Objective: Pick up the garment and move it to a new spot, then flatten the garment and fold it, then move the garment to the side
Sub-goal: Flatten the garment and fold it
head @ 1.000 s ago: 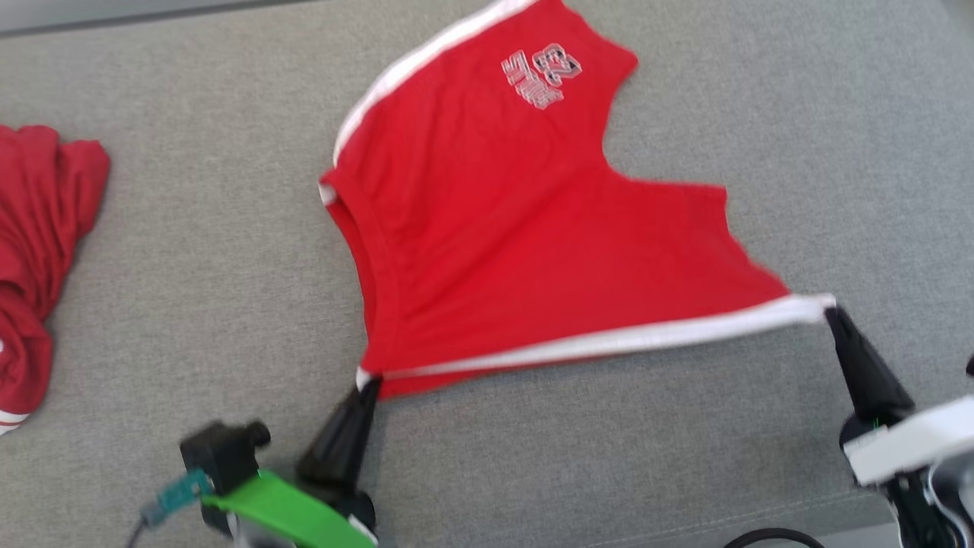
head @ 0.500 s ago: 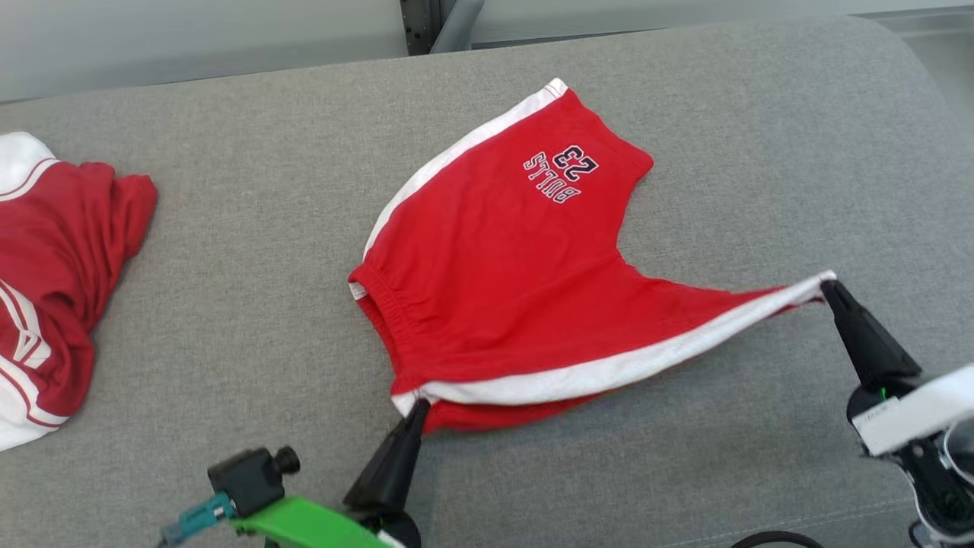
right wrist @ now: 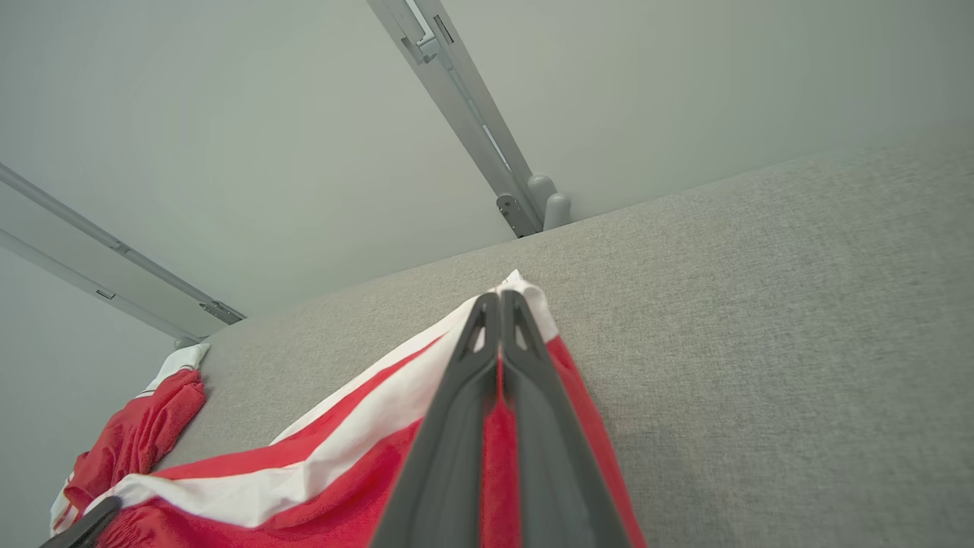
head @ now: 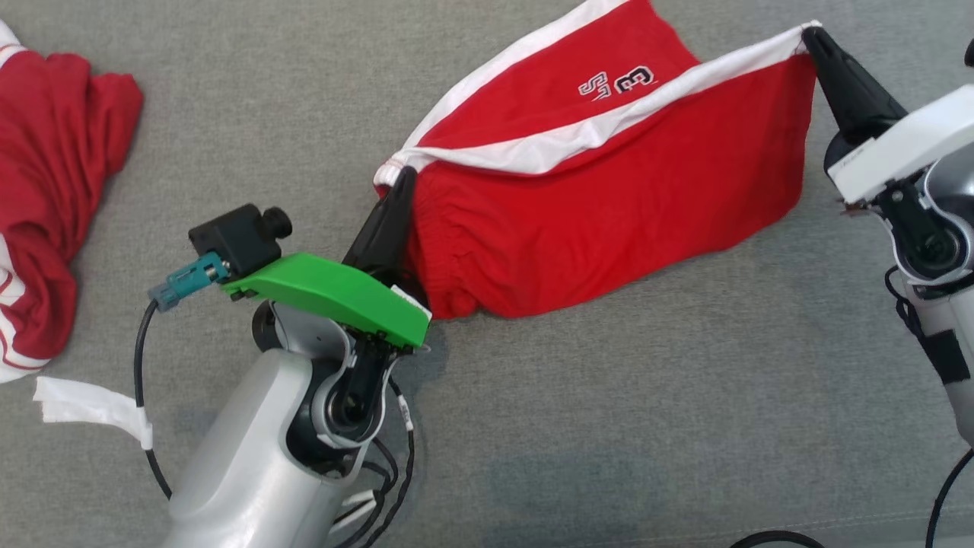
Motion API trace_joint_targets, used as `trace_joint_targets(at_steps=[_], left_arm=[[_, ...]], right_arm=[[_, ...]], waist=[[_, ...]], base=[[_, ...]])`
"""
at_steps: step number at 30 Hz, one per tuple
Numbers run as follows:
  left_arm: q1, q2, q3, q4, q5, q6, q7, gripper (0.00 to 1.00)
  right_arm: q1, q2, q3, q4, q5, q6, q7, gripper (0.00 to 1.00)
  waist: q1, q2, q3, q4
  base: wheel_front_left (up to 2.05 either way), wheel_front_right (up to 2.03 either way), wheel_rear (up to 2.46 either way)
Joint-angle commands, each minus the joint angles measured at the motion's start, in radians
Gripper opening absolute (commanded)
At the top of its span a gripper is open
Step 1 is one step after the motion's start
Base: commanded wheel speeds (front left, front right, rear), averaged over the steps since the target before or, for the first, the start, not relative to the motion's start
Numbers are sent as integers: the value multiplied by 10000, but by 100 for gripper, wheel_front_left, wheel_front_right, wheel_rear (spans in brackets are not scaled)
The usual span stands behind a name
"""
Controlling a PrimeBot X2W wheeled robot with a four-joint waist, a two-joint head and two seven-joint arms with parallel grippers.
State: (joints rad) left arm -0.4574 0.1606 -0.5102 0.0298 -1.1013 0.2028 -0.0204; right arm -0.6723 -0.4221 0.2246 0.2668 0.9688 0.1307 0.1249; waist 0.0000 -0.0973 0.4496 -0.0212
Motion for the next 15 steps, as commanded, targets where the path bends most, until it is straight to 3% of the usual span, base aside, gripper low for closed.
trace_joint_targets(at_steps=[1, 15], left_arm=[[-324, -42, 34, 168, 165, 25, -54, 0], [-1613, -842, -270, 1677, 7, -222, -362, 0]], right_arm=[[-349, -14, 69, 255, -86, 0, -10, 0], [-2912, -246, 957, 3013, -576, 0, -422, 0]], waist=[[0, -1, 1283, 1211], [0, -1, 1351, 1986]], base=[[0, 0, 0], [0, 0, 0]])
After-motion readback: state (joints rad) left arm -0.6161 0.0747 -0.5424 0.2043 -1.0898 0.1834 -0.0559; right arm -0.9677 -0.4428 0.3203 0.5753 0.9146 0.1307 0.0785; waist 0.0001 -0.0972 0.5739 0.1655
